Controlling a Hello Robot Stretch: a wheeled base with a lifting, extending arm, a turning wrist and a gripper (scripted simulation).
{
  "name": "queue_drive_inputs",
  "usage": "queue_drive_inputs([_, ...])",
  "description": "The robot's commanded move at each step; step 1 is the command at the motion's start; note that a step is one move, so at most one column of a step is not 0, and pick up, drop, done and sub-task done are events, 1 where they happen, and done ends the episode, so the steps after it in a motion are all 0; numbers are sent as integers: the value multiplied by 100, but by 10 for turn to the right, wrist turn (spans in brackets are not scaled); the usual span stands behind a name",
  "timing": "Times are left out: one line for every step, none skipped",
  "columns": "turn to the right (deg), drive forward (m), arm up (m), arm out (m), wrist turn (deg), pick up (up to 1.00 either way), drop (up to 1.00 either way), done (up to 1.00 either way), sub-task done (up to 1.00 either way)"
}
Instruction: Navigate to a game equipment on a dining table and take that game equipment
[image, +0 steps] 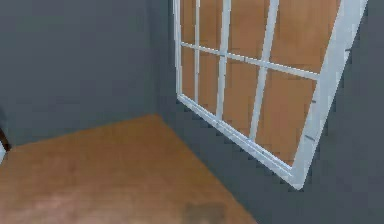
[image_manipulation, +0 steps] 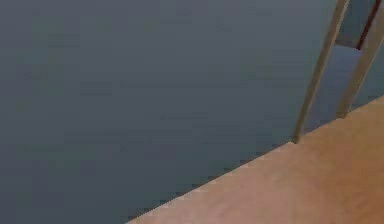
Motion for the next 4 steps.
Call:
queue_drive_inputs([-450, 0, 0, 0, 0, 0, 0, 0, 0])
queue_drive_inputs([-240, 0, 0, 0, 0, 0, 0, 0, 0])
queue_drive_inputs([0, 100, 0, 0, 0, 0, 0, 0, 0])
queue_drive_inputs([0, 100, 0, 0, 0, 0, 0, 0, 0])
